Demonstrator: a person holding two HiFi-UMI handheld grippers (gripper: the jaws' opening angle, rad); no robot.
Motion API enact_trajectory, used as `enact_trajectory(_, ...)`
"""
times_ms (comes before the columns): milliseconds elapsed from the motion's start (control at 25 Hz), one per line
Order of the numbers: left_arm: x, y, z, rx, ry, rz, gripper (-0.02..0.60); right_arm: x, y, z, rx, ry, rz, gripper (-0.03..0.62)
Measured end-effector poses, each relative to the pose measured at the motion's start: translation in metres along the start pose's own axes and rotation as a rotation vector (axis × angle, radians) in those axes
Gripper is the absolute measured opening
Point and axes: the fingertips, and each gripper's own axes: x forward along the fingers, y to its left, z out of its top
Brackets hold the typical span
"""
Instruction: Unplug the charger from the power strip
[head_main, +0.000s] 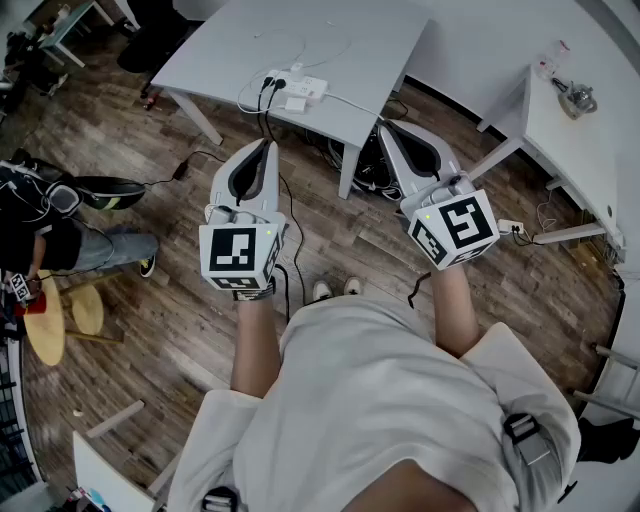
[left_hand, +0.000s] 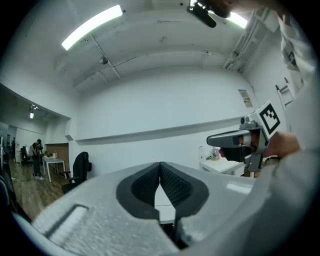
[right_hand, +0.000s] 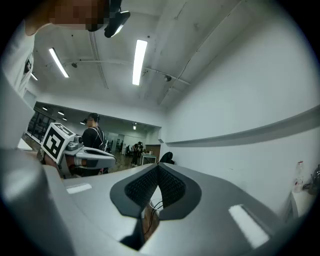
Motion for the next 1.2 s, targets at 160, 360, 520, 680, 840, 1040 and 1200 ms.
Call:
enact_trajectory(160,-0.001,0.004,-0.001,0.009,0.006,-0.023,0.005,0.006,0.008,0.005,-0.009,-0.001,-0.008,0.000)
enact_trajectory(360,0.002,0.014,-0.002,0.000,0.006,-0.042,0.005,0.015,0.016,0.016,0.025,-0.073,0.023,0.002)
enact_trajectory(520,0.004,0.021,-0.011,-0.007,0.020,-0.065,0.005,0.021,0.021,0.018,0.059,-0.092,0.014,0.002)
enact_trajectory(680,0.014,0.031,-0.020,-0.016,0.033,-0.078,0.005,0.032,0.022,0.018,0.064,-0.104,0.022,0.001)
enact_trajectory(840,0.034,0.041,-0.026,-0.013,0.037,-0.085,0.005,0.049,0.011,0.012,0.066,-0.113,0.015,0.002)
enact_trajectory(1040,0.076,0.056,-0.032,-0.004,0.041,-0.079,0.005,0.083,-0.023,-0.008,0.054,-0.090,-0.007,0.002)
enact_trajectory(1200,0.126,0.068,-0.036,0.000,0.050,-0.067,0.005,0.117,-0.063,-0.023,0.063,-0.092,-0.002,0.002)
